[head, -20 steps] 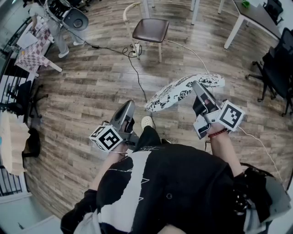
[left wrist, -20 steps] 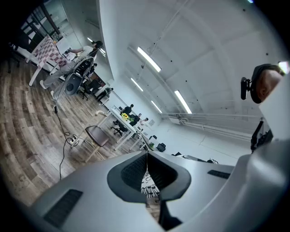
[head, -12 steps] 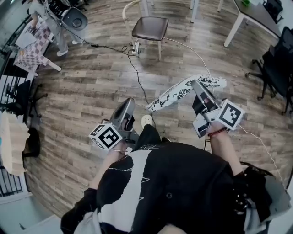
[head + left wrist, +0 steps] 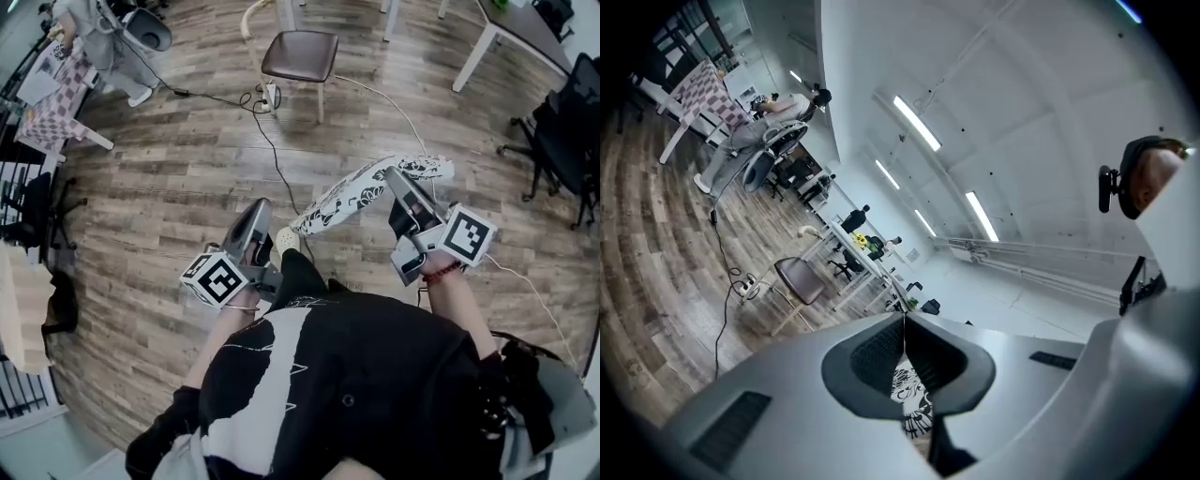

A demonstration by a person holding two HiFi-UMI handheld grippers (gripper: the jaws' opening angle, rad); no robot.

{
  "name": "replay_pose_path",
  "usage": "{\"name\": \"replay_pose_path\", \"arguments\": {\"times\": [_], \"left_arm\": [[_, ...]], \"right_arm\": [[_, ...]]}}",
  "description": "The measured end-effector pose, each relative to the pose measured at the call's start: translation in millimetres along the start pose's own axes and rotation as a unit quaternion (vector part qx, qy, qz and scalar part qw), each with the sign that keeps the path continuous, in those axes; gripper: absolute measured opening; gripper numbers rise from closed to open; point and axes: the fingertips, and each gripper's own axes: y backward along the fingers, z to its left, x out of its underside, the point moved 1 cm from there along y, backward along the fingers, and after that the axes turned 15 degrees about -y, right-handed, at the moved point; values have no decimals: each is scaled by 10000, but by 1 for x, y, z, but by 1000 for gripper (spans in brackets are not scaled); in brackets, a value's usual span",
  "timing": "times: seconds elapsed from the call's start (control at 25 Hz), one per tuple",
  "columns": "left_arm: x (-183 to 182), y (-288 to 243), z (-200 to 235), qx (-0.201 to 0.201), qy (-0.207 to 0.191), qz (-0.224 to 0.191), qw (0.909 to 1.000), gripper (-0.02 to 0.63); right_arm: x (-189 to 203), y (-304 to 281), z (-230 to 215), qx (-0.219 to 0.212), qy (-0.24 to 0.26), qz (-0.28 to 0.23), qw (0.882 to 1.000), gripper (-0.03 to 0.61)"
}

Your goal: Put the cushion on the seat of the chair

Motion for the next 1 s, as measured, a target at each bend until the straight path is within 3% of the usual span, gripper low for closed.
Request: {"name": "replay_pose_path", "arguments": {"times": [0.28,0.72,0.88,1.0], "left_arm": [[-46,-40,86,47,221,122,9997,15],[-129,-93,204,105,247,98,9996,15],[-174,-111,259,136,179,169,9996,15],[-183,-120,273,150,-8,225,9996,16]], "right_arm": [[-18,-108,-6,250,-64,-51,9997,28],[-57,-259,0,206,32,-245,9995,28],[-66,-329,13,196,70,-297,9993,28],[-67,-345,14,116,87,-289,9995,28]]}}
